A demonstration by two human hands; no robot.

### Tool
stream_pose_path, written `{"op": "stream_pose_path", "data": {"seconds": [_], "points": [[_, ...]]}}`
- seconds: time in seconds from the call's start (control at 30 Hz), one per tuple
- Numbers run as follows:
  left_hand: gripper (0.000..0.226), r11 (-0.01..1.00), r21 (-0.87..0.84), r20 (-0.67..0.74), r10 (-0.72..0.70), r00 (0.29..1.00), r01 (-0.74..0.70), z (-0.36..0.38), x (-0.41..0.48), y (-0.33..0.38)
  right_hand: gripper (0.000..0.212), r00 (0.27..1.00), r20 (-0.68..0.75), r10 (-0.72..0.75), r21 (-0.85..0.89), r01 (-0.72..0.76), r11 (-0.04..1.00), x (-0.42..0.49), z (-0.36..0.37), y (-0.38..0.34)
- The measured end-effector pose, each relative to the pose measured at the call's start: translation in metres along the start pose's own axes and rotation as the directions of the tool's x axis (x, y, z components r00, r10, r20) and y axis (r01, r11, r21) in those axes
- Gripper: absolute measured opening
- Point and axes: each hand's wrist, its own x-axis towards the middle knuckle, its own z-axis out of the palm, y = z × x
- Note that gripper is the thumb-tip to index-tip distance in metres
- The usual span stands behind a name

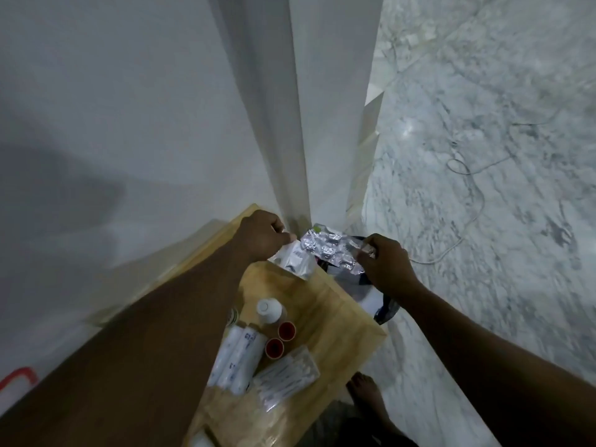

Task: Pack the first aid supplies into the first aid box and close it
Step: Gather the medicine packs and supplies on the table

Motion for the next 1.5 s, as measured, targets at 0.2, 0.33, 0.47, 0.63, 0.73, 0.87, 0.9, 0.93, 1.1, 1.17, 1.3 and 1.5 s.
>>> {"op": "stream_pose_path", "data": {"seconds": [0.2,0.33,0.47,0.63,0.73,0.87,0.9,0.93,1.1,1.17,1.3,1.5], "points": [[0.017,0.999,-0.024,-0.034,0.047,0.998,-0.048,0.002,0.014,0.068,0.015,0.965,-0.174,0.196,0.068,-0.186,0.98,0.006,-0.065,0.039],[0.013,0.989,0.119,0.066,0.078,0.995,-0.085,0.064,0.053,0.096,0.01,0.94,-0.138,0.313,-0.004,-0.316,0.949,0.024,-0.05,0.108],[0.025,0.931,0.341,0.203,0.064,0.977,-0.132,0.165,0.106,0.089,0.009,0.91,-0.046,0.413,-0.079,-0.415,0.906,0.051,0.007,0.188],[0.024,0.883,0.433,0.346,0.023,0.938,-0.181,0.26,0.158,0.055,0.012,0.86,0.035,0.509,-0.089,-0.505,0.859,0.09,0.07,0.261],[0.019,0.884,0.432,0.427,-0.026,0.904,-0.179,0.288,0.177,0.04,0.021,0.859,0.133,0.494,-0.118,-0.481,0.869,0.11,0.093,0.284],[0.031,0.903,0.404,0.553,-0.112,0.826,-0.147,0.295,0.179,0.031,0.047,0.831,0.319,0.456,-0.234,-0.397,0.887,0.111,0.093,0.289],[0.031,0.901,0.406,0.57,-0.117,0.813,-0.155,0.289,0.175,0.032,0.028,0.828,0.331,0.453,-0.249,-0.387,0.888,0.107,0.087,0.284],[0.028,0.899,0.406,0.584,-0.116,0.803,-0.166,0.282,0.171,0.034,0.018,0.829,0.325,0.454,-0.261,-0.383,0.886,0.103,0.079,0.278],[0.032,0.9,0.389,0.554,-0.056,0.831,-0.198,0.199,0.122,0.072,0.019,0.878,0.286,0.383,-0.292,-0.301,0.908,0.087,0.018,0.194],[0.042,0.913,0.365,0.491,-0.021,0.871,-0.183,0.152,0.094,0.088,0.017,0.912,0.267,0.311,-0.277,-0.236,0.931,0.08,-0.005,0.143],[0.047,0.957,0.255,0.343,0.045,0.938,-0.139,0.052,0.025,0.1,0.022,0.959,0.245,0.143,-0.273,-0.073,0.959,0.053,-0.033,0.029],[0.047,0.973,0.217,0.055,0.064,0.996,-0.075,-0.083,-0.088,0.041,0.009,0.966,0.211,-0.15,-0.229,0.198,0.953,-0.014,-0.012,-0.139]]}}
